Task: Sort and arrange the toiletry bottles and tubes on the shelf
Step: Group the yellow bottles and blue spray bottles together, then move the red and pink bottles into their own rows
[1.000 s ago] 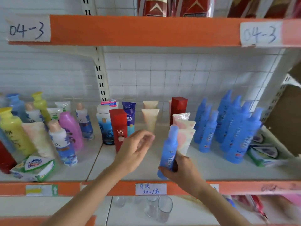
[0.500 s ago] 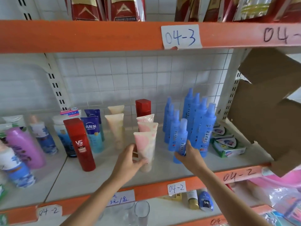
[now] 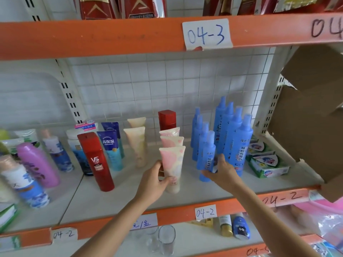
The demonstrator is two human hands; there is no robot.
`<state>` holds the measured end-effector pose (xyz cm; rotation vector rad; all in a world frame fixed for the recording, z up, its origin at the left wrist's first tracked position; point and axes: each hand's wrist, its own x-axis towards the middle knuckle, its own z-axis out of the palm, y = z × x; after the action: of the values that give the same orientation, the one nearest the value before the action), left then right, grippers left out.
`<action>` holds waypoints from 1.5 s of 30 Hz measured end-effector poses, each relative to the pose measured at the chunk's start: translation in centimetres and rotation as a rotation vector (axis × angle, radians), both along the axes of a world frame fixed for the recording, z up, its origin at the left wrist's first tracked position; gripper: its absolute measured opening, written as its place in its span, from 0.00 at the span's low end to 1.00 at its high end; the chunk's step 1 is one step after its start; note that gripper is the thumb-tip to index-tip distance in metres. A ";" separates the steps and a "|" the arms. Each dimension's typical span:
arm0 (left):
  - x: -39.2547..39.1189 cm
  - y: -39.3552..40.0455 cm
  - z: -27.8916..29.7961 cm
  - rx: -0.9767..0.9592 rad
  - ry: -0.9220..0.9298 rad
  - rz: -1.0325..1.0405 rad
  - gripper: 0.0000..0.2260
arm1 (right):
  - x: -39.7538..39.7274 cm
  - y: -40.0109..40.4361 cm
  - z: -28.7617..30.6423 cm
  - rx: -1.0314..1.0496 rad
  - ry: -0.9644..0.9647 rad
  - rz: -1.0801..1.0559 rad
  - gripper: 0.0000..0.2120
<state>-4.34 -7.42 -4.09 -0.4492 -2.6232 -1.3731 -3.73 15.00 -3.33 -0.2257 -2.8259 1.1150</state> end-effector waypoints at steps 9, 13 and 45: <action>-0.4 0.1 0.0 0.013 -0.064 -0.021 0.18 | 3.9 -2.7 5.9 0.066 0.370 0.032 0.06; -0.2 -1.2 0.9 -0.015 -0.020 -0.041 0.19 | 2.3 -6.1 10.7 0.160 0.541 0.217 0.09; 1.3 -16.0 4.8 0.010 0.381 0.583 0.18 | -2.2 -11.0 17.5 0.212 0.651 0.213 0.21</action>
<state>-3.03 -23.40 0.71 0.0611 -2.1820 -0.9915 -5.90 3.99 14.15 0.3934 -2.3732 0.7265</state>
